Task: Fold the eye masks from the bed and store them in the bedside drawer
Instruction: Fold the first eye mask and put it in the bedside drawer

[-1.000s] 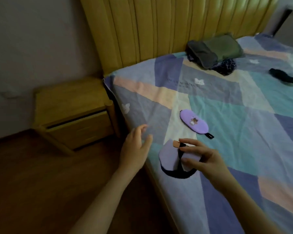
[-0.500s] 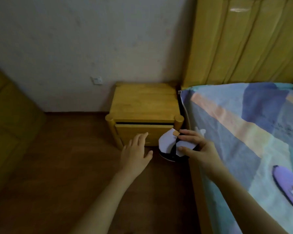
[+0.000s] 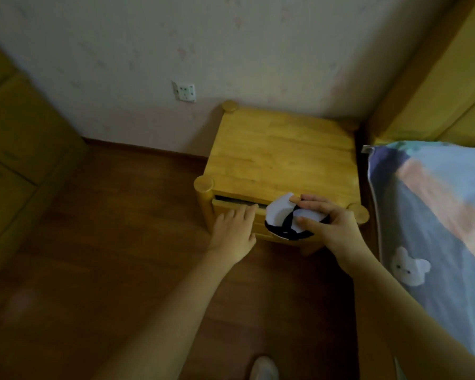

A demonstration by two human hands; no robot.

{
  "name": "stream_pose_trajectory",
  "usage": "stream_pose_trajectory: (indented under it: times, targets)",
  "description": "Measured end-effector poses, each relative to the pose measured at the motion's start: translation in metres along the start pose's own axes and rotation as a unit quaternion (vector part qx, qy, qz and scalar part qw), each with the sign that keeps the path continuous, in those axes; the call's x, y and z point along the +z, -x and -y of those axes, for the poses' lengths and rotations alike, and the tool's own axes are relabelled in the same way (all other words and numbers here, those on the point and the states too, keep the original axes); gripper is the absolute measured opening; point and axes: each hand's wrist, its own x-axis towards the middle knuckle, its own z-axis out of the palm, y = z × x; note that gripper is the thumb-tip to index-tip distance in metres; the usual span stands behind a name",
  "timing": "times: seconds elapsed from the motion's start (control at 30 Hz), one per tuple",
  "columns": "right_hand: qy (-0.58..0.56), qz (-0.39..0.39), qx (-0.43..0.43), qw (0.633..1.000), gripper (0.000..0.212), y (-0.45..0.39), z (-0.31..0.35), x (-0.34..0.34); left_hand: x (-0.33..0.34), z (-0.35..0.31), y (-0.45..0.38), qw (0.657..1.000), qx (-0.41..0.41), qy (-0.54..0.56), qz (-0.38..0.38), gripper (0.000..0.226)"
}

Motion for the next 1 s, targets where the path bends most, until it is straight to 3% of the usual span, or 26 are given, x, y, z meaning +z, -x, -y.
stream_pose_trajectory:
  times: [0.33,0.63,0.87,1.0]
  targets:
    - [0.014,0.008,0.061,0.998,0.029,-0.082,-0.075,0.013,0.088,0.022,-0.083,0.996,0.011,-0.034,0.079,0.063]
    - [0.019,-0.041,0.075,0.996,0.032,-0.085,-0.091,0.014,0.077,0.026,-0.116,0.995,0.04,-0.033,0.089,0.046]
    - [0.009,-0.103,0.132,0.986,0.033,-0.059,-0.124,0.001,0.081,0.033,-0.105,0.975,0.067,-0.002,0.214,0.047]
    - [0.067,-0.119,0.136,0.981,0.033,-0.051,-0.149,0.006,0.081,0.033,-0.104,0.959,0.094,-0.014,0.267,0.05]
